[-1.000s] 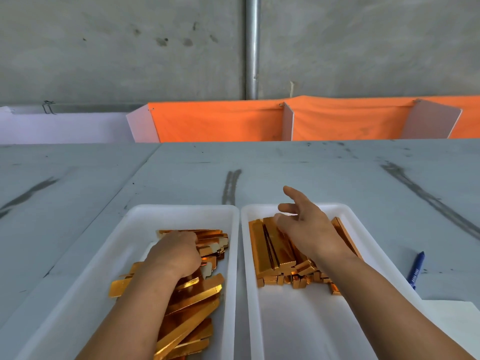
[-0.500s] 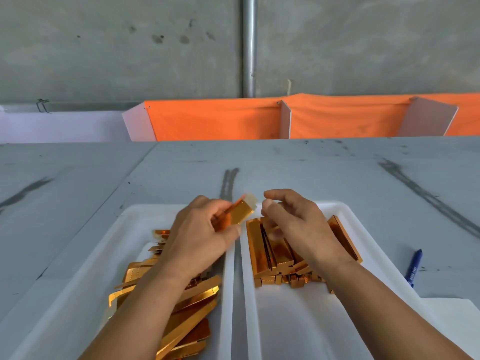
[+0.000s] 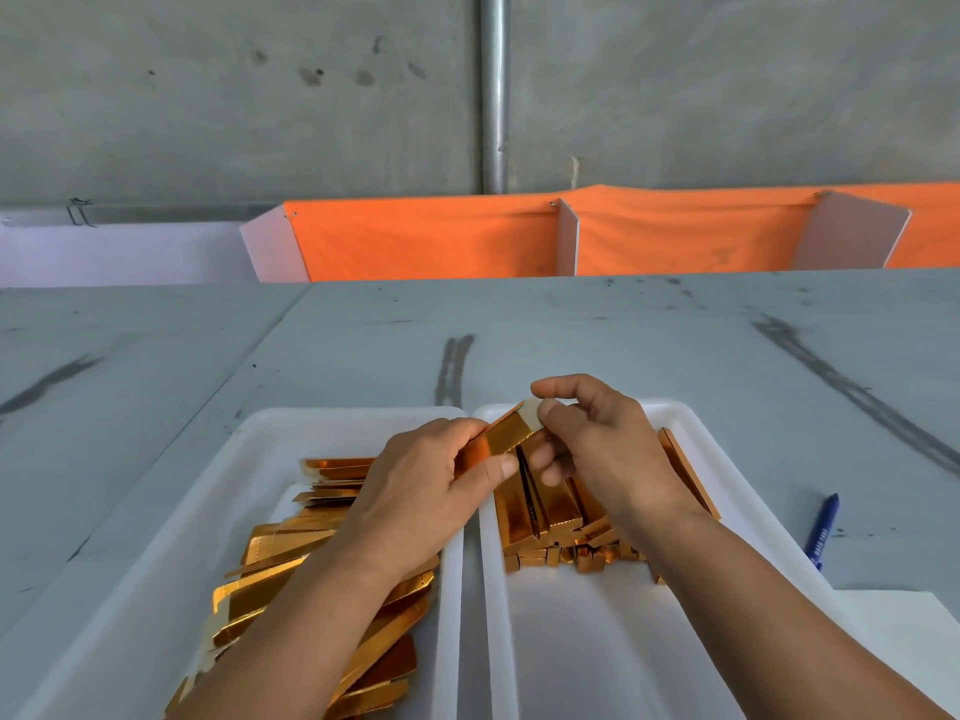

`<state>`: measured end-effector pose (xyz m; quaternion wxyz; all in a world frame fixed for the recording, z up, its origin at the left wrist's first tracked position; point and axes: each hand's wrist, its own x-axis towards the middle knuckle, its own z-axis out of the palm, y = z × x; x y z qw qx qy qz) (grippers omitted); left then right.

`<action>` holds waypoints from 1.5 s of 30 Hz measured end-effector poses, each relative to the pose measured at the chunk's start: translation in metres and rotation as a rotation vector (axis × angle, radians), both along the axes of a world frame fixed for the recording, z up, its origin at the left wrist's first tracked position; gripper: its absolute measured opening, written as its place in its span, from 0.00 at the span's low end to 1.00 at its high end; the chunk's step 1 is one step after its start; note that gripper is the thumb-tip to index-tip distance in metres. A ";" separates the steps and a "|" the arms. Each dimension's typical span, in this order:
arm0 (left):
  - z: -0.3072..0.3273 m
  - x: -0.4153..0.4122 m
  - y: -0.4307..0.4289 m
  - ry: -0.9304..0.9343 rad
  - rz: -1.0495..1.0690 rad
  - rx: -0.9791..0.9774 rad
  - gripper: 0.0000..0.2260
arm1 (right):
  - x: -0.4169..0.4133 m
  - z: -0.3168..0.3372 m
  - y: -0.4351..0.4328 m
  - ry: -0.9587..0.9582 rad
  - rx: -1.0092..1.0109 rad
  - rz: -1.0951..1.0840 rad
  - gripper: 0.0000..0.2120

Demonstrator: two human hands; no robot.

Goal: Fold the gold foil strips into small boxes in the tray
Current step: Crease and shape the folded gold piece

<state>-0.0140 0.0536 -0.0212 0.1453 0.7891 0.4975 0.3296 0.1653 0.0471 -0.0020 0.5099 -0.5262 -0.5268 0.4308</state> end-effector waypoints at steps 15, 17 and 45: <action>-0.001 0.007 0.002 0.081 0.142 0.036 0.19 | -0.007 -0.004 -0.004 -0.320 0.191 -0.123 0.07; 0.000 0.008 0.001 0.089 0.150 0.045 0.18 | -0.007 -0.004 -0.004 -0.331 0.190 -0.118 0.06; 0.006 0.016 -0.008 0.212 0.007 0.097 0.16 | 0.001 0.002 -0.002 -0.372 0.223 -0.131 0.09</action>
